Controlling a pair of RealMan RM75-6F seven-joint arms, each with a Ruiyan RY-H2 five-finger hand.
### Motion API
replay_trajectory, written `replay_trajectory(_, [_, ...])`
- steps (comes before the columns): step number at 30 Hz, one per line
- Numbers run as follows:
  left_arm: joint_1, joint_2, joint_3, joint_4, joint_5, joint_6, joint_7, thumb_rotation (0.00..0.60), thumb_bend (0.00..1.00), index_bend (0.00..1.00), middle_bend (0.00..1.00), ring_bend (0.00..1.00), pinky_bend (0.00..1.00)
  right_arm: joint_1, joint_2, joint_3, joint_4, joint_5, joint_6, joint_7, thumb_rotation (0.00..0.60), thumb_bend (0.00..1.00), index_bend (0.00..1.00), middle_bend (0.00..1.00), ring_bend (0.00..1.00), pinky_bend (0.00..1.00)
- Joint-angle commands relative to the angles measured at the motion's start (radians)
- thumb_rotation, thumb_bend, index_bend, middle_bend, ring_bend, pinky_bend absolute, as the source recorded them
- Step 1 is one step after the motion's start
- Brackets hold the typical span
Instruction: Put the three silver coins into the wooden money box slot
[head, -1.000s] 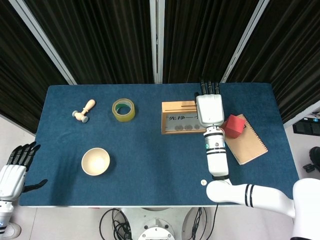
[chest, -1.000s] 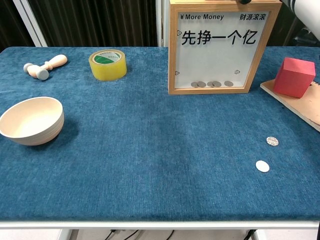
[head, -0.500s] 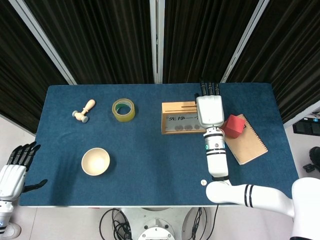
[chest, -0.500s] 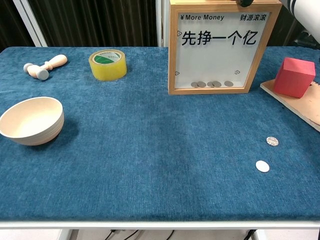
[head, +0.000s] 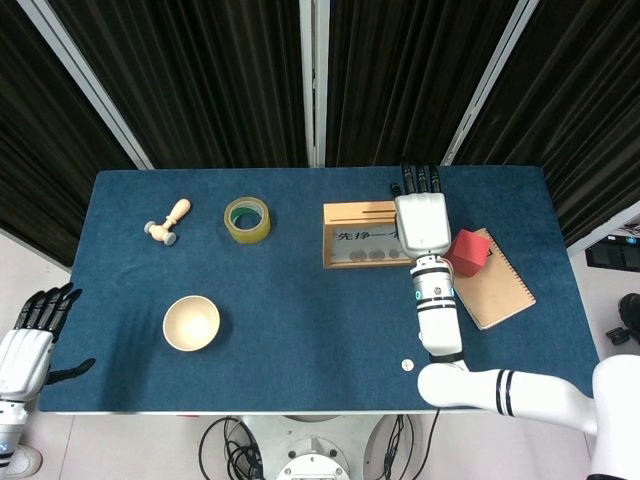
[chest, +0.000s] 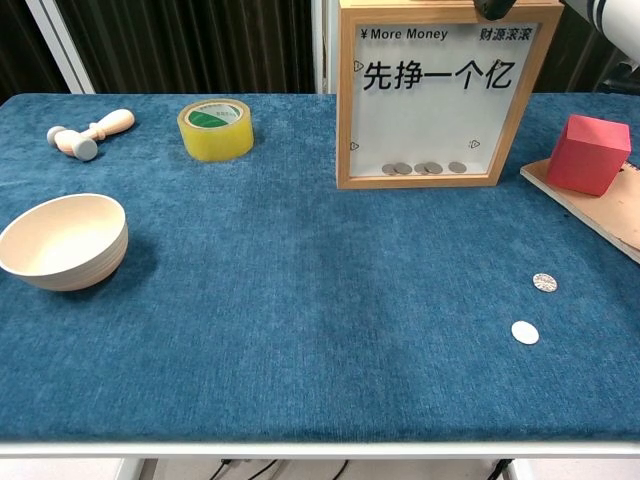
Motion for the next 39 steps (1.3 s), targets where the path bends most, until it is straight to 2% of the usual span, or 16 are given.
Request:
replay_trajectory(1, [0.0, -0.001, 0.0, 0.0, -0.001, -0.001, 0.001, 0.6, 0.0, 0.01, 0.0, 0.0, 0.0, -0.001, 0.004, -0.004, -0.003, -0.005, 0.0, 0.009, 0.6, 0.44, 0.0, 0.0, 0.0, 0.0])
replay_trajectory(8, [0.001, 0.002, 0.0, -0.007, 0.0, 0.0, 0.009, 0.6, 0.0, 0.01, 0.0, 0.0, 0.0, -0.027, 0.036, -0.016, -0.042, -0.054, 0.015, 0.07, 0.6, 0.43, 0.0, 0.0, 0.0, 0.0])
replay_trajectory(12, [0.001, 0.004, 0.001, -0.013, 0.0, -0.001, 0.016, 0.6, 0.0, 0.01, 0.0, 0.0, 0.0, -0.078, 0.091, -0.043, -0.124, -0.146, 0.049, 0.141, 0.6, 0.43, 0.0, 0.0, 0.0, 0.0])
replay_trajectory(15, [0.0, 0.004, 0.001, -0.018, -0.002, -0.005, 0.021, 0.6, 0.0, 0.01, 0.0, 0.0, 0.0, -0.142, 0.144, -0.103, -0.184, -0.3, 0.096, 0.227, 0.6, 0.43, 0.0, 0.0, 0.0, 0.0])
replay_trajectory(18, [-0.002, 0.004, -0.001, -0.023, -0.005, -0.009, 0.023, 0.6, 0.0, 0.01, 0.0, 0.0, 0.0, -0.227, 0.185, -0.22, -0.176, -0.542, 0.168, 0.347, 0.6, 0.43, 0.0, 0.0, 0.0, 0.0])
replay_trajectory(21, [-0.005, 0.006, 0.001, -0.03, -0.004, -0.015, 0.033, 0.6, 0.0, 0.01, 0.0, 0.0, 0.0, -0.308, 0.211, -0.339, -0.128, -0.703, 0.212, 0.441, 0.6, 0.43, 0.02, 0.01, 0.0, 0.0])
replay_trajectory(23, [-0.006, 0.009, 0.003, -0.036, -0.003, -0.02, 0.041, 0.6, 0.0, 0.01, 0.0, 0.0, 0.0, -0.351, 0.22, -0.401, -0.082, -0.778, 0.231, 0.494, 0.6, 0.43, 0.07, 0.02, 0.0, 0.0])
replay_trajectory(26, [-0.005, 0.01, 0.004, -0.044, -0.005, -0.021, 0.048, 0.6, 0.0, 0.01, 0.0, 0.0, 0.0, -0.427, 0.196, -0.482, 0.072, -0.88, 0.285, 0.563, 0.6, 0.43, 0.12, 0.03, 0.0, 0.0])
replay_trajectory(30, [-0.002, 0.005, 0.009, -0.04, -0.015, -0.032, 0.049, 0.6, 0.0, 0.01, 0.0, 0.0, 0.0, -0.507, 0.15, -0.573, 0.258, -0.918, 0.255, 0.707, 0.6, 0.4, 0.12, 0.03, 0.0, 0.0])
replay_trajectory(35, [-0.003, -0.005, 0.013, -0.038, -0.014, -0.041, 0.057, 0.6, 0.0, 0.01, 0.0, 0.0, 0.0, -0.542, 0.094, -0.608, 0.436, -0.935, 0.182, 0.86, 0.6, 0.35, 0.12, 0.03, 0.0, 0.0])
replay_trajectory(39, [-0.001, -0.009, 0.017, -0.038, -0.012, -0.04, 0.061, 0.6, 0.0, 0.01, 0.0, 0.0, 0.0, -0.558, 0.06, -0.619, 0.496, -0.938, 0.114, 0.876, 0.6, 0.32, 0.17, 0.03, 0.0, 0.0])
